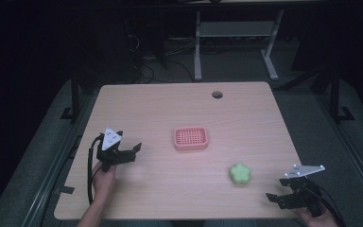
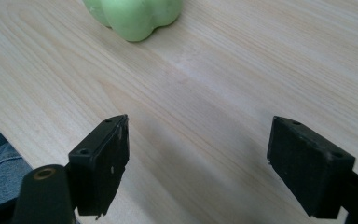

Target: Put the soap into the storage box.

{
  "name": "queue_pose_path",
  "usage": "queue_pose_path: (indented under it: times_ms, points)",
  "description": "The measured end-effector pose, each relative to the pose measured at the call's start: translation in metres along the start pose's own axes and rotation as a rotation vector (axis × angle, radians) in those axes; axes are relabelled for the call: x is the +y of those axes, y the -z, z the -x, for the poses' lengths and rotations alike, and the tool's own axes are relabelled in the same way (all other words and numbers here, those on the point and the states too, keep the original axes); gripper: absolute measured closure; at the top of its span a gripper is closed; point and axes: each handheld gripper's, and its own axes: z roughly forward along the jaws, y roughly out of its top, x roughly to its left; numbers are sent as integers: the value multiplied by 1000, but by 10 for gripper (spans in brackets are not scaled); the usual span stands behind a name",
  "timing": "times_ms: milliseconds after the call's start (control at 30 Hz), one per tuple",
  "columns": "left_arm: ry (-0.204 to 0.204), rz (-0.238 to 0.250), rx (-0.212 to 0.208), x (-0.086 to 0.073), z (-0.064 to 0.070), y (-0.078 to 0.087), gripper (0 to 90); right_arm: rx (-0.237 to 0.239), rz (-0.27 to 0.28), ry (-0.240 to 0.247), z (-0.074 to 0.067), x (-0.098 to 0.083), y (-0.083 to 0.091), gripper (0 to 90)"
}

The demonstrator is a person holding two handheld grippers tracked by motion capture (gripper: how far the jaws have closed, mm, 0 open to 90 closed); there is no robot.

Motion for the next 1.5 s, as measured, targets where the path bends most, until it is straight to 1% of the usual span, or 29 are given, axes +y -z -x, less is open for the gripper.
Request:
queue_pose_path:
  times_ms: [67,133,167,233,267,300,400,500,600,633,667,733,833,900,967,1100,1133,1167,1300,1400,1500]
  points:
    - [1,1,1,0,-1,1,143,-2,-1,14,-1,1,-1,204]
    - [-1,4,-2,1,0,1,143,-2,-2,12,-3,2,-1,204]
    - [-4,7,-2,1,0,1,143,-6,-9,23,-5,4,-1,203]
    - [-8,0,2,1,1,1,143,-8,-8,28,-6,5,-2,199]
    - [2,-2,-4,0,0,0,143,-7,-15,33,-8,9,-1,195]
    - [3,-3,-4,0,0,1,143,-4,-14,40,-8,11,-2,194]
    - [7,3,1,0,-1,2,143,2,-31,49,-10,17,-5,194]
    - [6,3,1,0,-2,2,143,2,-50,64,-12,24,-7,194]
    - [8,2,1,-1,-2,1,143,1,-59,79,-14,31,-8,194]
    - [8,2,1,-1,-2,1,143,1,-59,79,-14,31,-8,194]
    - [7,3,2,-1,-2,1,143,0,-64,86,-16,36,-9,192]
    - [7,3,6,-1,-3,1,143,4,-74,90,-17,41,-10,188]
    - [9,2,7,-1,-4,1,143,-3,-91,94,-18,45,-11,185]
    - [10,4,7,-1,-4,2,143,11,-106,110,-19,51,-13,165]
    - [11,5,9,-1,-5,2,143,3,-123,125,-21,54,-15,161]
    - [8,1,12,-1,-6,2,143,5,-128,137,-24,61,-17,161]
    - [17,4,10,-1,-6,2,143,4,-131,138,-25,62,-17,161]
    - [17,3,11,-1,-6,2,143,8,-136,141,-26,64,-18,161]
    - [9,2,11,-1,-6,2,143,7,-152,167,-29,70,-23,161]
    - [11,4,13,-1,-6,2,143,15,-165,177,-32,75,-27,157]
    - [16,9,11,-1,-6,3,143,8,-174,189,-34,80,-29,157]
